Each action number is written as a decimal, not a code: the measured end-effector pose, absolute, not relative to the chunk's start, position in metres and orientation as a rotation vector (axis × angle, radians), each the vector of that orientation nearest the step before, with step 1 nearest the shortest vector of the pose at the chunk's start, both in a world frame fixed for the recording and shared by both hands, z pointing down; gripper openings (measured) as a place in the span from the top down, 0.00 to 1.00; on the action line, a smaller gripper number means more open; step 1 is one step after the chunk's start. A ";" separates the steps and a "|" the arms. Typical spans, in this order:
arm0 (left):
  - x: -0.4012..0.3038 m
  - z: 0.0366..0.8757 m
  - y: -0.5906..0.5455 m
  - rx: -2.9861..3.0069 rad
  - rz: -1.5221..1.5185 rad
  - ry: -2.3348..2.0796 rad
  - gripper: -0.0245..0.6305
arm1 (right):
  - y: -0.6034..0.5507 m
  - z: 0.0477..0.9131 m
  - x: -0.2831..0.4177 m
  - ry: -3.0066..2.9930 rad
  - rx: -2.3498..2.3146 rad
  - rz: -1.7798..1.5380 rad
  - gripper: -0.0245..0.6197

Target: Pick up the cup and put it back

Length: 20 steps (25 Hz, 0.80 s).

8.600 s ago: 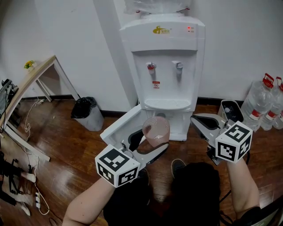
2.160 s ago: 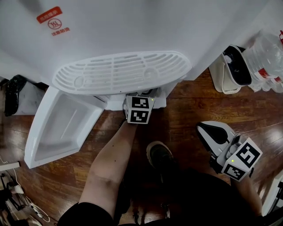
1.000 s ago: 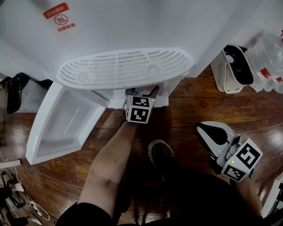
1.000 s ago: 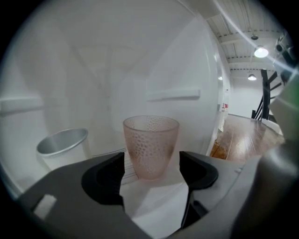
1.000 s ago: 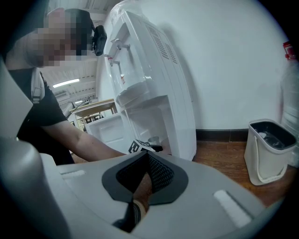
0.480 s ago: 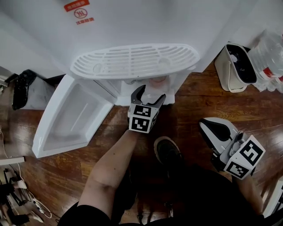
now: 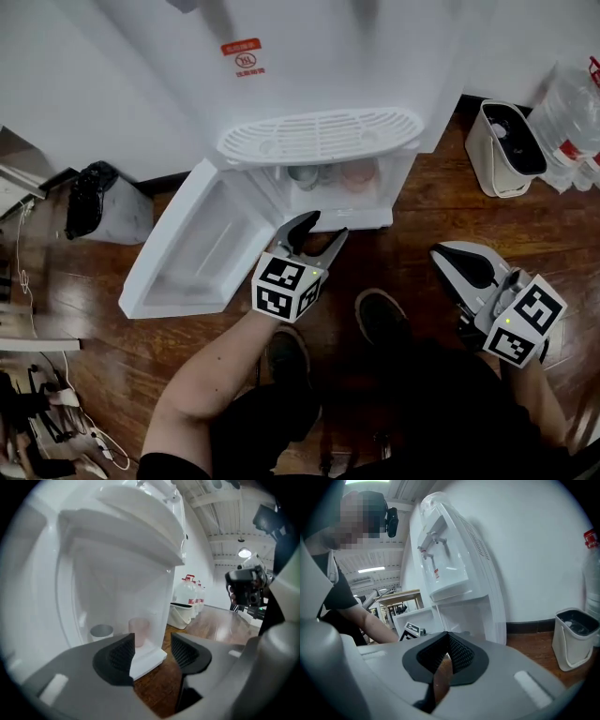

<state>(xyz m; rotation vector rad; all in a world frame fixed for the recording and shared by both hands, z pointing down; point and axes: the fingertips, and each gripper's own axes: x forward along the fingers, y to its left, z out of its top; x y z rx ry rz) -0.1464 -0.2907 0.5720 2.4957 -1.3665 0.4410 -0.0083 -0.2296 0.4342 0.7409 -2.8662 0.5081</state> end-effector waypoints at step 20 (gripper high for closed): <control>-0.185 0.274 -0.136 2.515 0.209 -1.563 0.64 | -0.185 0.292 -0.033 -2.975 0.623 0.253 0.96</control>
